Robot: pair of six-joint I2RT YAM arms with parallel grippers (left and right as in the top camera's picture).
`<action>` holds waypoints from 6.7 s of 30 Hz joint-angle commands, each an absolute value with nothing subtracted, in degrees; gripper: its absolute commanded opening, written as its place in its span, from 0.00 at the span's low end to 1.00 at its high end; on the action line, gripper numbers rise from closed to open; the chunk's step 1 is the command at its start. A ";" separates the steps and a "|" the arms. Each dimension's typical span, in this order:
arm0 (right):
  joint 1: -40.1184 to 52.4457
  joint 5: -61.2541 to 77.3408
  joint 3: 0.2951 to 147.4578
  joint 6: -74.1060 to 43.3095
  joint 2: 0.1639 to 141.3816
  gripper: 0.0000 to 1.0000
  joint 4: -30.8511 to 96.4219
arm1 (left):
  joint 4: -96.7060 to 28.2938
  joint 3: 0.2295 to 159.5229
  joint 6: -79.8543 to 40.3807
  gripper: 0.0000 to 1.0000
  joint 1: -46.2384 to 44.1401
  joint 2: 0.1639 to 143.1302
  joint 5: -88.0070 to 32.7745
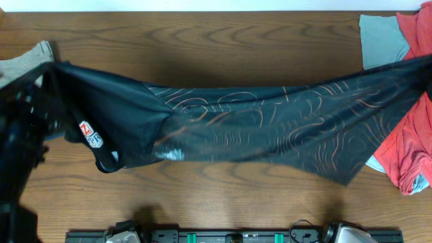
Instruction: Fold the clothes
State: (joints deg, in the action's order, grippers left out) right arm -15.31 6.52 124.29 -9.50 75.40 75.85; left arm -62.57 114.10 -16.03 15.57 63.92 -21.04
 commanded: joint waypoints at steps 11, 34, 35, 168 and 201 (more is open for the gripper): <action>-13.52 15.51 124.55 -9.04 96.40 0.01 64.03 | -51.33 114.34 -15.27 0.06 9.76 86.37 -21.82; -12.03 15.55 124.55 -14.41 99.96 0.01 65.43 | -60.34 112.88 -19.40 0.06 -1.83 95.31 -26.15; -12.03 14.76 124.55 -14.31 99.96 0.01 66.19 | -60.40 112.57 -19.09 0.06 -3.16 96.03 -26.15; -8.05 13.30 138.39 -27.94 110.26 0.01 28.08 | 10.00 114.67 -40.88 0.06 12.71 101.75 -23.83; -9.91 1.85 97.91 -9.45 109.40 0.01 91.00 | -85.10 84.68 -0.73 0.06 5.13 101.86 -16.62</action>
State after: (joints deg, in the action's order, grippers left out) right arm -10.00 5.08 102.65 -10.41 109.36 90.96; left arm -84.99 90.76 -1.48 5.15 102.24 -24.53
